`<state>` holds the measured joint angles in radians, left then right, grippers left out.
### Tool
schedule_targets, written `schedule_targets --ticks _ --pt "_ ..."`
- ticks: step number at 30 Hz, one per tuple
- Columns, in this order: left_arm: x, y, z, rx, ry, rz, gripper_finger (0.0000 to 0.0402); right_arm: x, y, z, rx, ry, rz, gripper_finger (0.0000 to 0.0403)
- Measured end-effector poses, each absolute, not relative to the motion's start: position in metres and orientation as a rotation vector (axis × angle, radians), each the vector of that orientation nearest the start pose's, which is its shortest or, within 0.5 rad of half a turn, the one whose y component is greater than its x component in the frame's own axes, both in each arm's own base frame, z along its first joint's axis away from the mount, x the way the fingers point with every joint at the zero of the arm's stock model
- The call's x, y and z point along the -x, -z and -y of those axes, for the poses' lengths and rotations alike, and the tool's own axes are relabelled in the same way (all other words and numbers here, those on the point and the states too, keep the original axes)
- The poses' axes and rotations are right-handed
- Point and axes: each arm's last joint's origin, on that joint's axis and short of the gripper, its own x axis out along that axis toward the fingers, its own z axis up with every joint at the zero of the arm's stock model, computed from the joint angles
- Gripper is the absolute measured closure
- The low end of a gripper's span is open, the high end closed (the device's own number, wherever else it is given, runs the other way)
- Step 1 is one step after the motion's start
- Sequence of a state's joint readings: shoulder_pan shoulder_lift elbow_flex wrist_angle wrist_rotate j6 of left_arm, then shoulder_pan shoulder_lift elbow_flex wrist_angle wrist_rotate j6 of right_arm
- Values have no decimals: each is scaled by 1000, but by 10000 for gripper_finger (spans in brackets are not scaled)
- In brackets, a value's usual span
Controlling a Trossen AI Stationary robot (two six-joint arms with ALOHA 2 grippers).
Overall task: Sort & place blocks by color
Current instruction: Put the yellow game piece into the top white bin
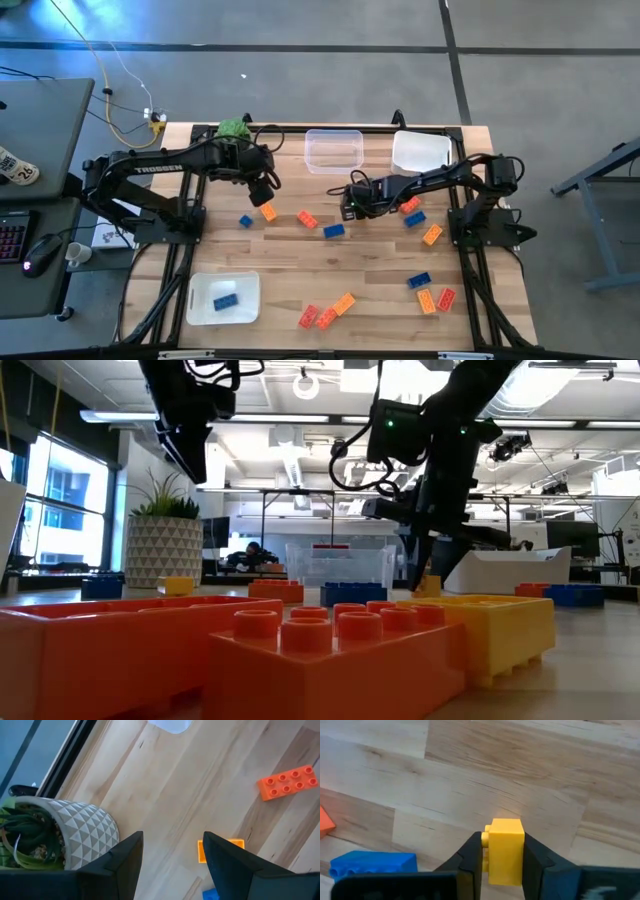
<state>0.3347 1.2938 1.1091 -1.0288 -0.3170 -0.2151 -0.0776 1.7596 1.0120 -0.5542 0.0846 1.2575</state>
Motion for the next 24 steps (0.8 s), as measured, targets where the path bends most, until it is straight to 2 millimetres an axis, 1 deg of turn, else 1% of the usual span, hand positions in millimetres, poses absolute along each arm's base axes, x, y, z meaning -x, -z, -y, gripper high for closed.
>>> schedule_targets --ticks 2,4,8,12,18,24 --pt "-217 -282 -85 175 -680 -1173 209 -315 -149 27 -1051 939 -1035 334" --pt "-218 -282 -84 163 -640 -1182 209 -317 -154 28 -1041 936 -1022 334" --pt "-220 -283 -84 139 -567 -1172 209 -320 -169 29 -1001 960 -999 334" --pt "-226 -285 -85 126 -529 -1120 209 -322 -187 31 -953 1000 -993 333" --pt "-234 -290 -88 92 -512 -1021 209 -316 -215 35 -846 1066 -987 332" --pt "-242 -295 -90 85 -518 -920 209 -302 -247 52 -722 1153 -972 332"
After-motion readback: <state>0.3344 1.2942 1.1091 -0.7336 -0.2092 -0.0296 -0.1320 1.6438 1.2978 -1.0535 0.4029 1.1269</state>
